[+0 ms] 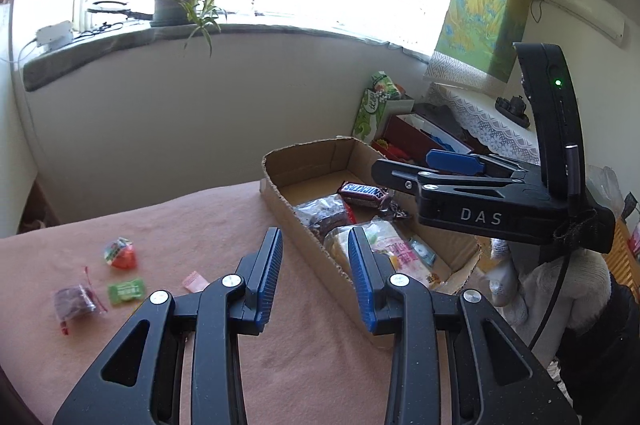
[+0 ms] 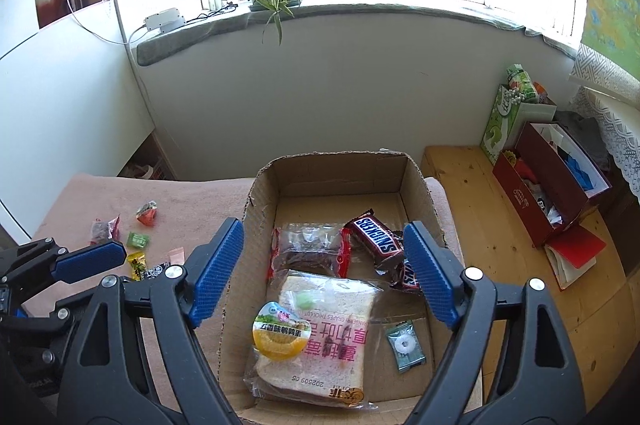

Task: Organize snacks
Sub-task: 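Move both tools back to the snacks and grasp the black-wrapped candy with the right tool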

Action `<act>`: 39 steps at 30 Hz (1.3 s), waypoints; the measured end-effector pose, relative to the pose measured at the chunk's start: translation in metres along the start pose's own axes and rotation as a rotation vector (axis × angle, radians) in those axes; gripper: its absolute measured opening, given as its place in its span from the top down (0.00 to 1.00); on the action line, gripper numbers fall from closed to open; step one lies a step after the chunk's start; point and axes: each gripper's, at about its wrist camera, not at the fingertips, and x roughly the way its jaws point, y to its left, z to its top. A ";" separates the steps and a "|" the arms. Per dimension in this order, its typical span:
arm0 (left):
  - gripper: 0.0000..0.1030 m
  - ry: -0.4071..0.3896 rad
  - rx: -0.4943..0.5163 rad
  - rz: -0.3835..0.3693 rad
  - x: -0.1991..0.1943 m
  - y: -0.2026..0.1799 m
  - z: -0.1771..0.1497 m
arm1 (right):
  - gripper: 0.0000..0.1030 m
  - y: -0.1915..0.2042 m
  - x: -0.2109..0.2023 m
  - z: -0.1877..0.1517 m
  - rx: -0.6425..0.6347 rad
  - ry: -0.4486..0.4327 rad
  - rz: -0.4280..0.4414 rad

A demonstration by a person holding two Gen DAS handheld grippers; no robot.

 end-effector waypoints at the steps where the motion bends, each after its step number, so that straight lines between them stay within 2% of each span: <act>1: 0.68 0.000 -0.014 0.008 -0.003 0.009 -0.002 | 0.18 0.004 -0.002 -0.002 -0.001 -0.002 0.010; 12: 0.68 0.034 -0.190 0.145 -0.032 0.112 -0.038 | 0.18 0.067 -0.020 -0.022 -0.077 -0.018 0.120; 18: 0.68 0.069 -0.223 0.188 -0.033 0.137 -0.060 | 0.18 0.114 -0.005 -0.041 -0.134 0.037 0.202; 22: 0.68 0.093 -0.236 0.183 -0.034 0.147 -0.073 | 0.18 0.144 0.019 -0.058 -0.157 0.100 0.252; 25: 0.69 0.111 -0.218 0.174 -0.030 0.146 -0.078 | 0.25 0.162 0.039 -0.070 -0.167 0.152 0.269; 32: 0.70 0.134 -0.201 0.129 -0.017 0.146 -0.081 | 0.50 0.161 0.094 -0.077 0.011 0.298 0.322; 35: 0.75 0.144 -0.190 0.107 -0.011 0.144 -0.080 | 0.54 0.157 0.112 -0.077 0.084 0.334 0.331; 39: 0.75 0.157 -0.170 0.096 -0.004 0.141 -0.081 | 0.57 0.151 0.128 -0.075 0.175 0.363 0.353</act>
